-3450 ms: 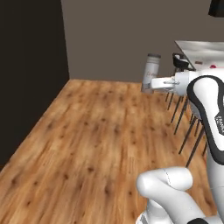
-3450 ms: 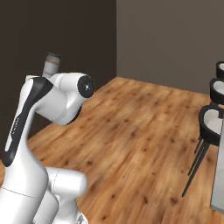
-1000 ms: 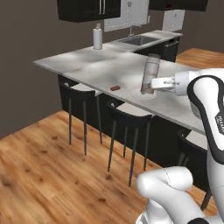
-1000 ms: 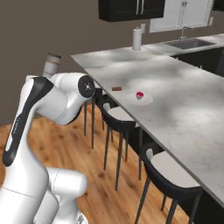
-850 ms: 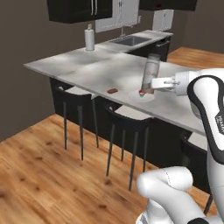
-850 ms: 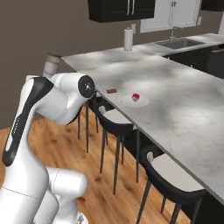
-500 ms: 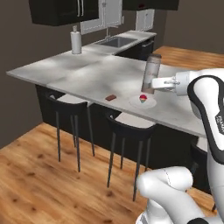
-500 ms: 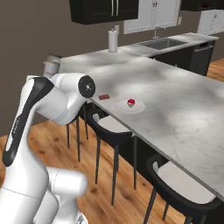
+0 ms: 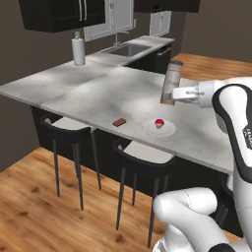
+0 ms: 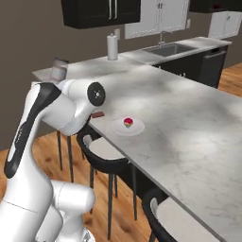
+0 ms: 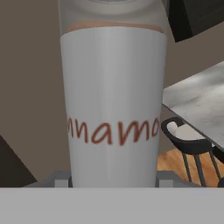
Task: Take the cinnamon bottle from the cabinet and place it on the dining table, next to the plate with the cupcake. Then take the chocolate from the dining counter and place it on the cupcake plate.
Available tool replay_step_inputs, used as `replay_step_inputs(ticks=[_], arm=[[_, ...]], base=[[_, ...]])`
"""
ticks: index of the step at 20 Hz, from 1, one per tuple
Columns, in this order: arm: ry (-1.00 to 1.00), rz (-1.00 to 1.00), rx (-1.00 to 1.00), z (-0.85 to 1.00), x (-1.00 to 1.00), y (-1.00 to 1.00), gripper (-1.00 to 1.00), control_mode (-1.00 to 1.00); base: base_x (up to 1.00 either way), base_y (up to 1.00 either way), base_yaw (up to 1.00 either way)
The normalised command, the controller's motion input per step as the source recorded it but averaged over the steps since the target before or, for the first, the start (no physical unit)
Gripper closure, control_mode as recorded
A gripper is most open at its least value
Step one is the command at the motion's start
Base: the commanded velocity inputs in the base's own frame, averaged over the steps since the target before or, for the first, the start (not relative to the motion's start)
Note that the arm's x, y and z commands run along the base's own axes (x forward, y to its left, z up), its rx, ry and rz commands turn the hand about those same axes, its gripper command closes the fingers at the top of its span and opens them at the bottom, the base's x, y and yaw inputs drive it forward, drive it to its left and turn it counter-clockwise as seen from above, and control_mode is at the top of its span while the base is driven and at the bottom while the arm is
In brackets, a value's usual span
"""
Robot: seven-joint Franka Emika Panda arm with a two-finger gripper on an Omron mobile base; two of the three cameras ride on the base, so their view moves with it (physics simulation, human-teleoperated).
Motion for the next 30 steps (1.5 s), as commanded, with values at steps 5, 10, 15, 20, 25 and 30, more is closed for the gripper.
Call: replay_step_inputs(ticks=[5,10,15,20,25,30], arm=[[0.00,0.00,0.00,0.00,0.00,0.00,1.00,1.00],[0.00,0.00,0.00,0.00,0.00,0.00,1.00,1.00],[0.00,0.00,0.00,0.00,0.00,0.00,1.00,1.00],[0.00,0.00,0.00,0.00,0.00,0.00,1.00,1.00],[0.00,0.00,0.00,0.00,0.00,0.00,1.00,1.00],[0.00,0.00,0.00,0.00,0.00,0.00,1.00,1.00]], base=[[0.49,-0.27,0.00],[0.64,-0.10,0.00],[0.54,-0.07,0.00],[0.17,0.00,0.00],[0.00,0.00,0.00],[0.00,0.00,0.00]])
